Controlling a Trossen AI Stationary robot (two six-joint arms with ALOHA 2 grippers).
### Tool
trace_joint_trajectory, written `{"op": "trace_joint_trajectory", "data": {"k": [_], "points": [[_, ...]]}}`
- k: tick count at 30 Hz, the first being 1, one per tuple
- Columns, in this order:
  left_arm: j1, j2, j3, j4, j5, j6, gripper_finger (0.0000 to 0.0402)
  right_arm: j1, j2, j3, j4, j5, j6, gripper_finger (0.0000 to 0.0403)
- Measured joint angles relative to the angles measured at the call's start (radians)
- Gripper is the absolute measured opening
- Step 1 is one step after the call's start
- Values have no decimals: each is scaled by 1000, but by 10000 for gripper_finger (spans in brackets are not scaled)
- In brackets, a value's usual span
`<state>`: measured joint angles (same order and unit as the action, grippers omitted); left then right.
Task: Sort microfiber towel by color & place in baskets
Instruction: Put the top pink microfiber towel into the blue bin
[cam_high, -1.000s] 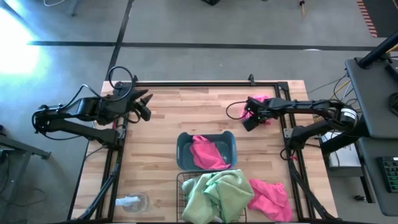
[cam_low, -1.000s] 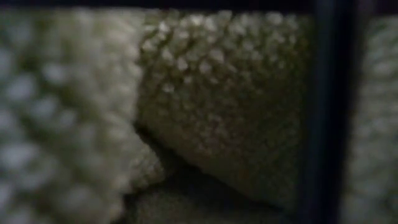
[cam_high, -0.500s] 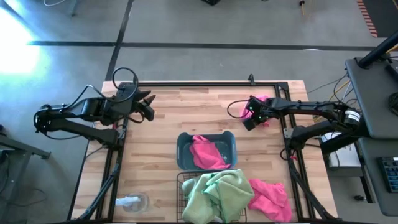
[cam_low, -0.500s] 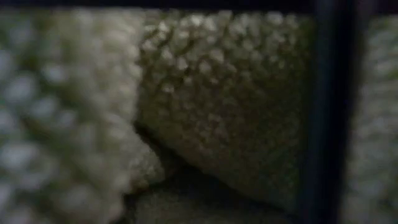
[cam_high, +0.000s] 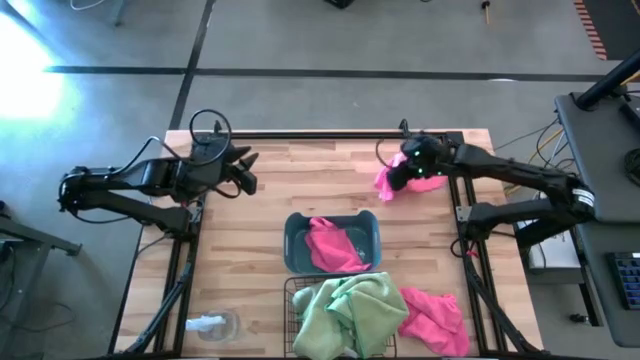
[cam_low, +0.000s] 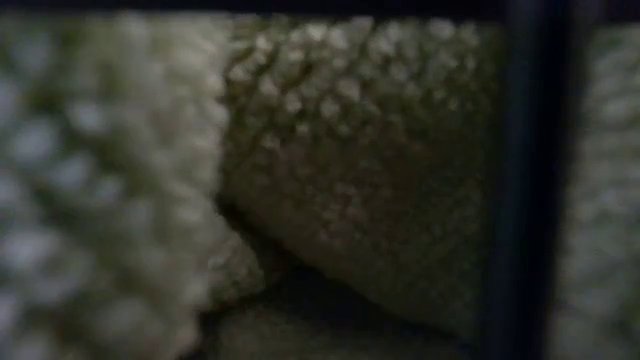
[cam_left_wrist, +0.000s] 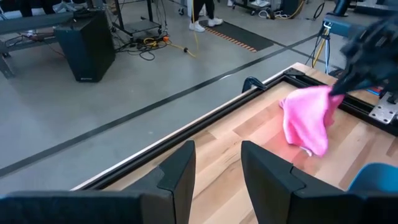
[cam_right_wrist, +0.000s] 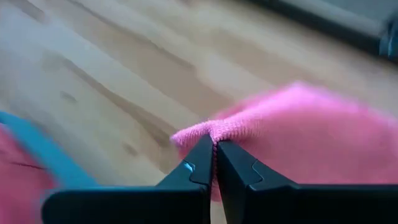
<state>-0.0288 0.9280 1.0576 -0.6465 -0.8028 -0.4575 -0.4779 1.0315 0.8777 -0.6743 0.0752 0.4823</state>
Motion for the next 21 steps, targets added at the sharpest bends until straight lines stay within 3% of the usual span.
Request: {"op": "trace_joint_trajectory", "data": {"k": [12, 21], "points": [[0, 71, 0, 44, 0, -31, 115, 186, -83, 372, 5, -1, -101, 9], [0, 105, 0, 45, -3, -49, 115, 415, -41, 466, 25, -5, -90, 9]]}}
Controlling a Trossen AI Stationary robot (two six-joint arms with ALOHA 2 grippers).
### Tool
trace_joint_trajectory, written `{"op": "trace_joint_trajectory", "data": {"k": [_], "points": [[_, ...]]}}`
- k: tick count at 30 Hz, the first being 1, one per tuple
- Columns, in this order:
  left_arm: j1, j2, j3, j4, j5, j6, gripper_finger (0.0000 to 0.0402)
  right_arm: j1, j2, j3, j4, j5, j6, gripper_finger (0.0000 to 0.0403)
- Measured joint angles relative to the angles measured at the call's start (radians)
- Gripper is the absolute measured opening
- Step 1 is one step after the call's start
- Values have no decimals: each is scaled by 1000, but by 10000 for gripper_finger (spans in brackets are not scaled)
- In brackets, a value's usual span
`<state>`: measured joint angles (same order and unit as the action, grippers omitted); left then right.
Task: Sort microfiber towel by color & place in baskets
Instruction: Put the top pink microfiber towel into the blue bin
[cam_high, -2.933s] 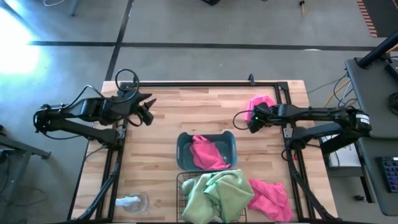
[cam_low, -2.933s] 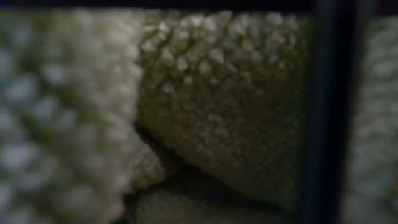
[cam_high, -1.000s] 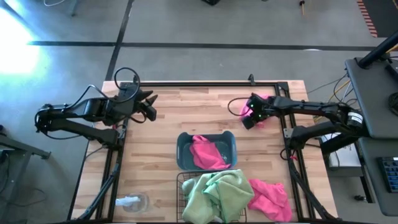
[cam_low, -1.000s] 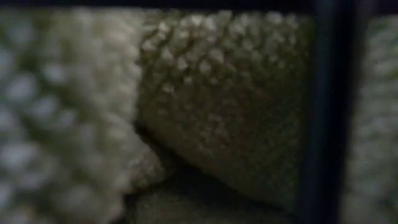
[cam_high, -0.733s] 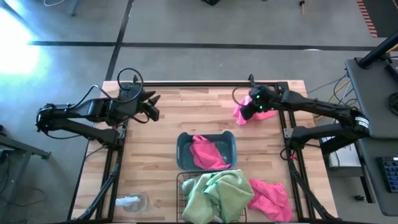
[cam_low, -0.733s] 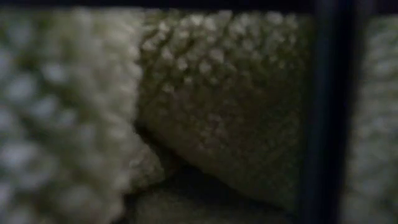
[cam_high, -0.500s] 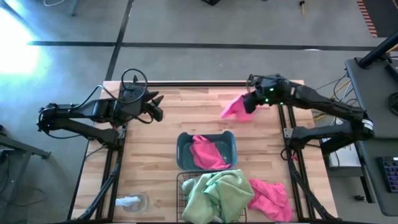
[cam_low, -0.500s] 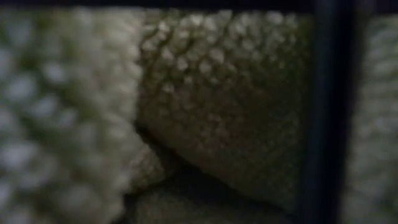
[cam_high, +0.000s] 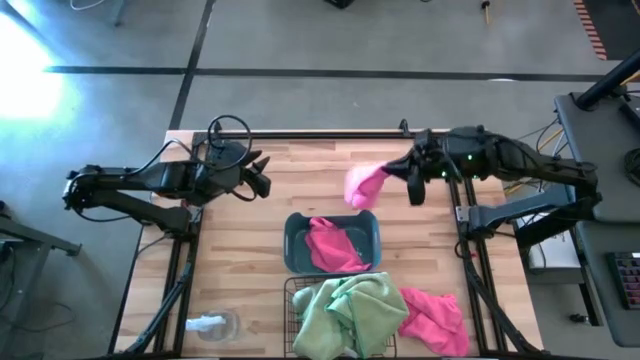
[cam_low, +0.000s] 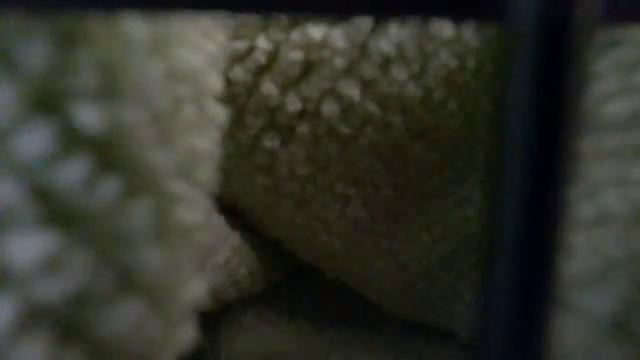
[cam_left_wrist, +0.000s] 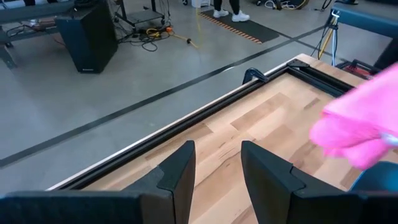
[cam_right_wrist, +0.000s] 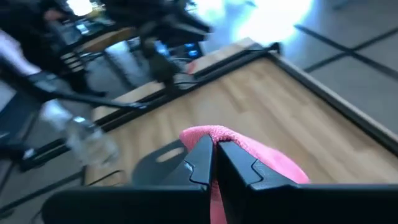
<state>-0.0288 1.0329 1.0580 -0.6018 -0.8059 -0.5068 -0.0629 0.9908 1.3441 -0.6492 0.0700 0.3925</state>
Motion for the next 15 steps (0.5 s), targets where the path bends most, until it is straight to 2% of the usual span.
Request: {"op": "trace_joint_trajectory", "data": {"k": [8, 15], "points": [[1, 0, 0, 0, -25, -6, 116, 173, 82, 11, 124, -2, 1, 9], [1, 2, 0, 0, -26, -9, 116, 231, 126, 11, 162, -3, 7, 9]]}}
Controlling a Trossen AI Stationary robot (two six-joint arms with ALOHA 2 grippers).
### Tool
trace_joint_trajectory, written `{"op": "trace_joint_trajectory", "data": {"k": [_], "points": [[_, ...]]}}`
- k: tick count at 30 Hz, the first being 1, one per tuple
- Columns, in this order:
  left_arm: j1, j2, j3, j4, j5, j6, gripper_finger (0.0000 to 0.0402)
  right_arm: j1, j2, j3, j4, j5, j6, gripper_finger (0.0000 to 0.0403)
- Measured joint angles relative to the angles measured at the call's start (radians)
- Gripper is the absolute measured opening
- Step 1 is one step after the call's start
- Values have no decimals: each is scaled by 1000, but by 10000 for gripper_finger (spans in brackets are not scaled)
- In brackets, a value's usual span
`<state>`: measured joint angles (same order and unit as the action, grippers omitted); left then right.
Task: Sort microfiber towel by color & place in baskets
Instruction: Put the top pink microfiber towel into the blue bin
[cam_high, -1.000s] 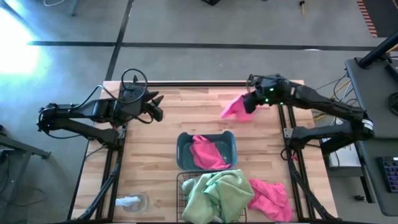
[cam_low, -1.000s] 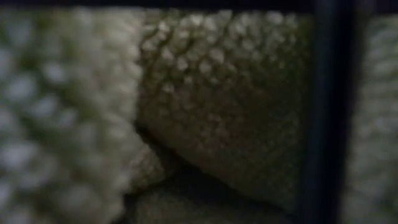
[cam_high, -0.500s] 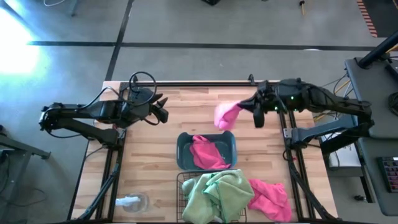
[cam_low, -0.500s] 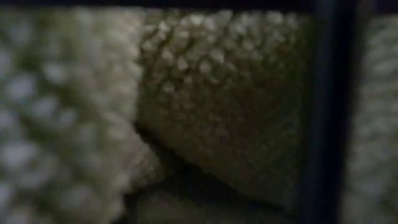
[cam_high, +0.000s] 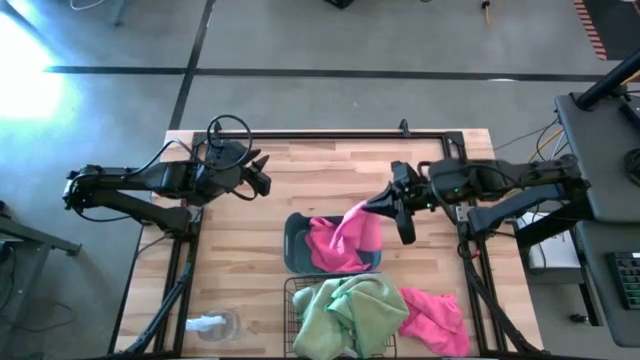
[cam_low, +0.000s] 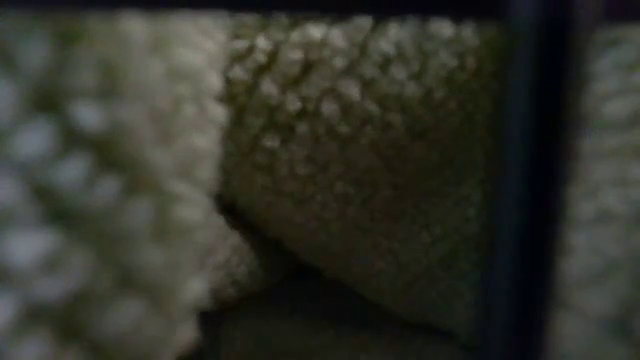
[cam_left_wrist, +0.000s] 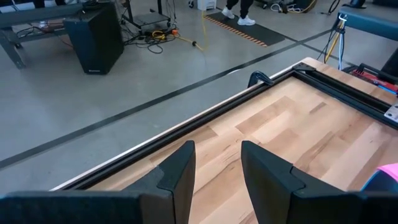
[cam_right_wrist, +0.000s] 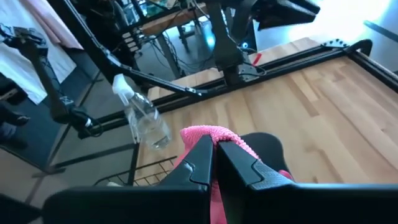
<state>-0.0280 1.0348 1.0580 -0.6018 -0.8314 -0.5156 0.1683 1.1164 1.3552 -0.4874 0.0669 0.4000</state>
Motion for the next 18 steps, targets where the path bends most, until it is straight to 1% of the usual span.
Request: {"op": "trace_joint_trajectory", "data": {"k": [8, 15, 18], "points": [[0, 0, 0, 0, 1, -3, 116, 0, 26, 0, -3, 2, 9, 9], [-1, 1, 0, -2, 2, -1, 116, 0, 89, 6, 19, 2, 28, 9], [-1, 2, 0, -3, 2, -1, 116, -1, 131, 45, 51, -50, 25, 9]]}}
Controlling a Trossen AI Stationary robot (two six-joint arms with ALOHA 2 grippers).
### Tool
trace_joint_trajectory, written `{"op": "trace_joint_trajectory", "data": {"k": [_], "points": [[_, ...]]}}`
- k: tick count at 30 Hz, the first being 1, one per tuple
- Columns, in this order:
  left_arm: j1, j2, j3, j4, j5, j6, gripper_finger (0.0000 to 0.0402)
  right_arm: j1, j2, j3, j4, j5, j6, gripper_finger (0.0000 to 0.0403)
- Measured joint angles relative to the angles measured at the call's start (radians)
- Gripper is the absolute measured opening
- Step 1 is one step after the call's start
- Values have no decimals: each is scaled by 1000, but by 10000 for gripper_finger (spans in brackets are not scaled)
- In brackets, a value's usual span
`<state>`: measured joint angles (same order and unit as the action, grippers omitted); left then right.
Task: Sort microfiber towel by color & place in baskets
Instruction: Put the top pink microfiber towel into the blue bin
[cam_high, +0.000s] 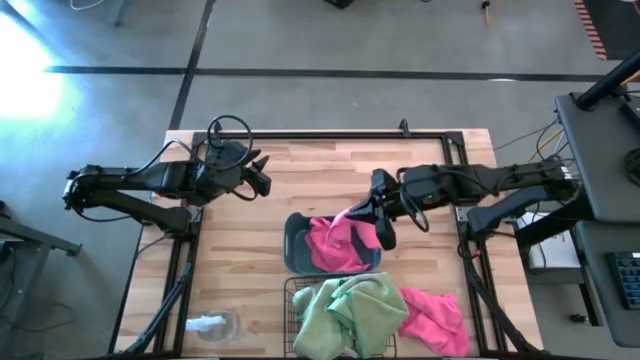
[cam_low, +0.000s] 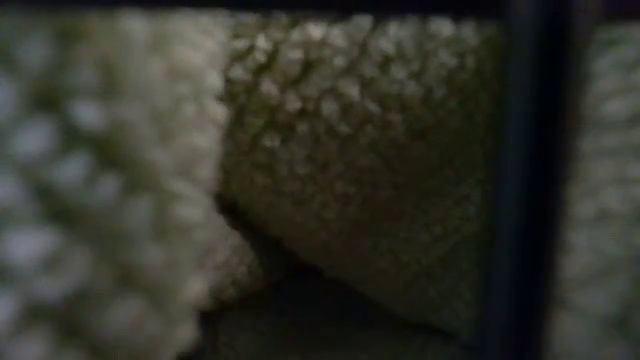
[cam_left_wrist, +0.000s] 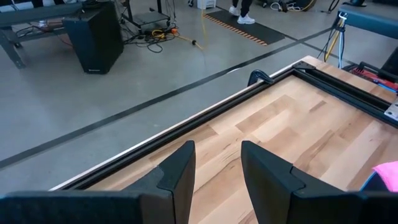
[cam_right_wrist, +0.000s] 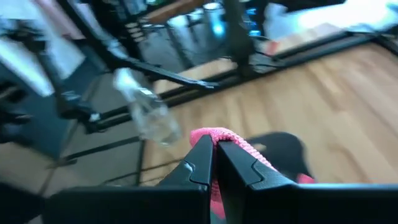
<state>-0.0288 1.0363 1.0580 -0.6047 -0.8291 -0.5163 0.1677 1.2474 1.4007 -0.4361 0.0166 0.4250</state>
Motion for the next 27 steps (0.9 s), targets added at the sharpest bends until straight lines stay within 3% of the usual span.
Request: {"op": "trace_joint_trajectory", "data": {"k": [8, 13, 23, 27], "points": [[0, 0, 0, -28, 0, 2, 116, 0, 122, 147, -8, -120, -32, 9], [0, 0, 0, -64, 1, 6, 116, 0, 184, 222, -15, -129, -33, 9], [0, -7, 0, -120, 9, 14, 116, -3, 326, 474, -58, -88, -94, 9], [0, -19, 0, -133, 12, 14, 116, -2, 384, 544, -210, 22, -93, 9]]}}
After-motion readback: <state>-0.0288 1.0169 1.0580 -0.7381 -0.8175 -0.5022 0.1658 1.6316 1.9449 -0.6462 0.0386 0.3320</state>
